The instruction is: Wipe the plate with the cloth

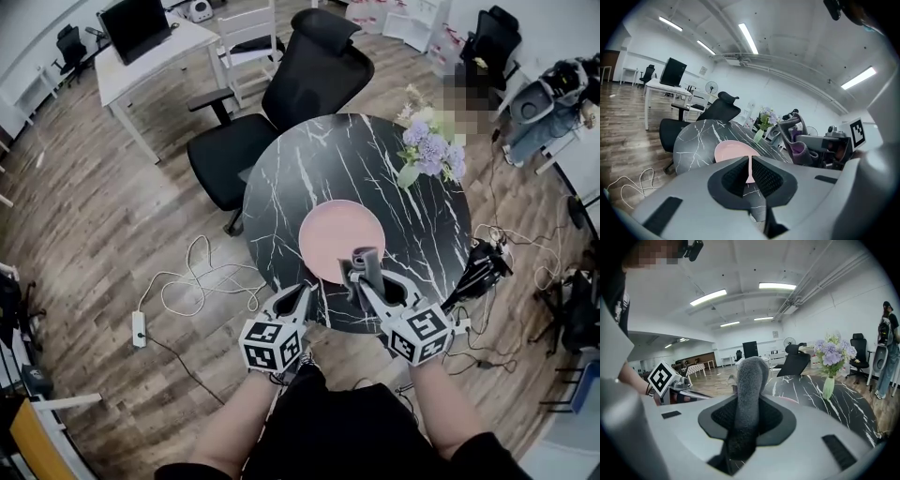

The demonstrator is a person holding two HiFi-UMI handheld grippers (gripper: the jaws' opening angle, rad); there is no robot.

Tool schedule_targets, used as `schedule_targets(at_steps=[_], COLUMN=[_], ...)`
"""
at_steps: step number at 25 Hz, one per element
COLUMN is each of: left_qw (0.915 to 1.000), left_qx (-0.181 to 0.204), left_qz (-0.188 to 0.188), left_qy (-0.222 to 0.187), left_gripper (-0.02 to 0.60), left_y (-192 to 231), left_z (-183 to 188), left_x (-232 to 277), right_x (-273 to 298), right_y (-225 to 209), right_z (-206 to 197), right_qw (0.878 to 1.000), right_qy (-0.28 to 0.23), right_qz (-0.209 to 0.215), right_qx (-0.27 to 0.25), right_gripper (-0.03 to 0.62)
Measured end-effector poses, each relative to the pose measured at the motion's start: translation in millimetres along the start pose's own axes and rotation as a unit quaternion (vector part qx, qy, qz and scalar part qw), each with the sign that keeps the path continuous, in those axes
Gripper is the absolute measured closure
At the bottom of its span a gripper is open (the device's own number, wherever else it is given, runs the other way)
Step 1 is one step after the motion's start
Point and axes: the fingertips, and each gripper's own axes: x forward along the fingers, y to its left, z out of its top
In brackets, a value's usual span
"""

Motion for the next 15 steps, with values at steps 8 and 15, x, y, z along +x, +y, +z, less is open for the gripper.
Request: schedule_targets(at_steps=[8,15], left_qw=[0.9982,0.9938], left_qx=[-0.039,-0.089], left_qz=[-0.017,-0.009], left_qy=[0.042,0.066], left_gripper=[0.471,0.463], left_y=[32,48], left_z=[-7,-15], left_x=[22,46], right_x=[19,26], right_y=[-1,-12], right_z=[2,0], right_qw=[0.999,0.999], right_qy=[0.01,0.02], right_qz=[-0.033,-0.044], right_qx=[0.004,-0.003], right_gripper=[0.487,0.487])
